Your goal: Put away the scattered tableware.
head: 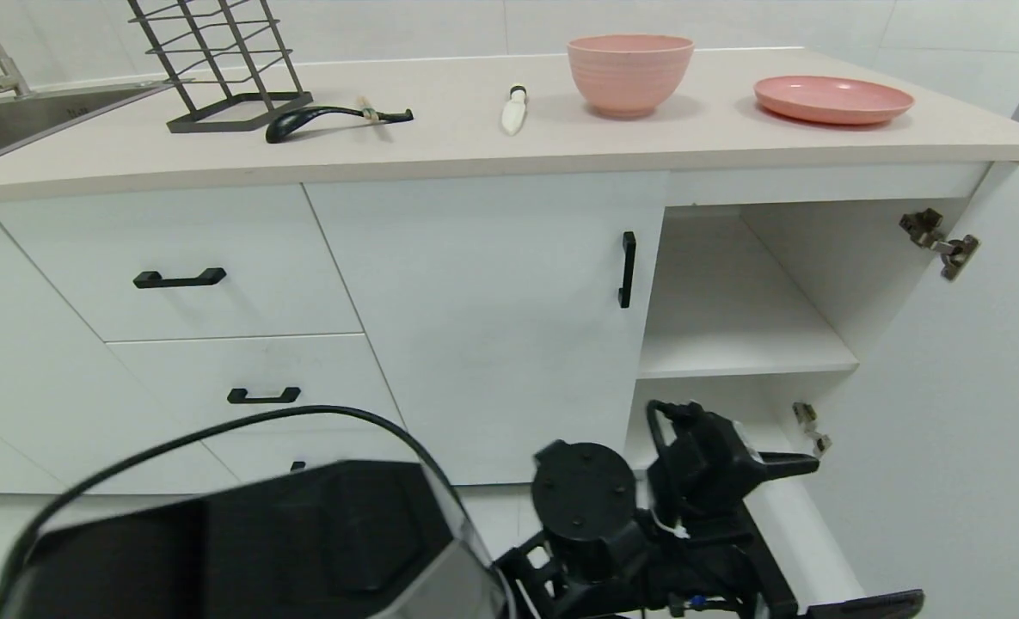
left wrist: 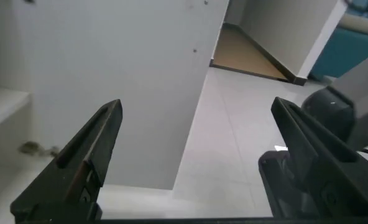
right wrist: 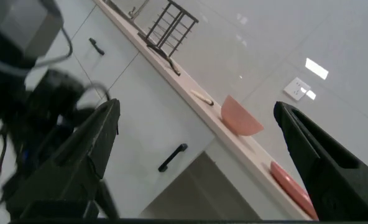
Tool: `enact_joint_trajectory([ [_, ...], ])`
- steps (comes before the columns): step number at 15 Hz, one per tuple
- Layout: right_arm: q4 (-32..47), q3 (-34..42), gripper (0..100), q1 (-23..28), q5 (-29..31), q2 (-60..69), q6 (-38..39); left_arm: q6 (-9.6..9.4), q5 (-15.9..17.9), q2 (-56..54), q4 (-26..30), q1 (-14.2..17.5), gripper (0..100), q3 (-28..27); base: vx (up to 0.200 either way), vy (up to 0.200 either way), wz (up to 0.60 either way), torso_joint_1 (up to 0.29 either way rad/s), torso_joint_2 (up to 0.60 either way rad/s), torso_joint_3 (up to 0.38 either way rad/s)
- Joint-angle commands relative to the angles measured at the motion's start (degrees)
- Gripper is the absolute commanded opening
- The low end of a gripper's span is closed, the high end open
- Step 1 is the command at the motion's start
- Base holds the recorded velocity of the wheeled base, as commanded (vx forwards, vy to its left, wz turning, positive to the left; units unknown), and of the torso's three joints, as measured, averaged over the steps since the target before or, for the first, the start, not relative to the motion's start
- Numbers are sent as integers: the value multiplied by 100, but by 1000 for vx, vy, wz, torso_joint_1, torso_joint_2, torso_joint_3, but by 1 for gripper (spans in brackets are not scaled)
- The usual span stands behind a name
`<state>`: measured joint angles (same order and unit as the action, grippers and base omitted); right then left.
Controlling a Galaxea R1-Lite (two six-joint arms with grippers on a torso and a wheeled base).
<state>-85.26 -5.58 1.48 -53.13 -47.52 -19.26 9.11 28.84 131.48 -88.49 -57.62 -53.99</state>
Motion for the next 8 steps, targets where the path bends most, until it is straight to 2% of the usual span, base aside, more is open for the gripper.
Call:
enact_joint_trajectory([
  [1, -8, 216, 100, 2, 13, 59, 1, -102, 16, -2047, -151, 515, 100, 1769, 0, 0, 0, 0, 0, 0],
  [2, -8, 347, 100, 2, 13, 94, 1, -102, -1, -2609, -151, 647, 100, 2288, 0, 0, 0, 0, 0, 0],
  [4, 1, 497, 100, 2, 22, 129, 1, -111, -10, -3339, -151, 999, 100, 2798, 0, 0, 0, 0, 0, 0],
  [5, 53, 550, 100, 2, 30, 146, 1, -120, -10, -3901, -151, 1377, 100, 3105, 0, 0, 0, 0, 0, 0],
  [8, 106, 550, 100, 28, 127, 234, 19, -164, -10, -5070, -151, 2221, 100, 3896, 0, 0, 0, 0, 0, 0],
])
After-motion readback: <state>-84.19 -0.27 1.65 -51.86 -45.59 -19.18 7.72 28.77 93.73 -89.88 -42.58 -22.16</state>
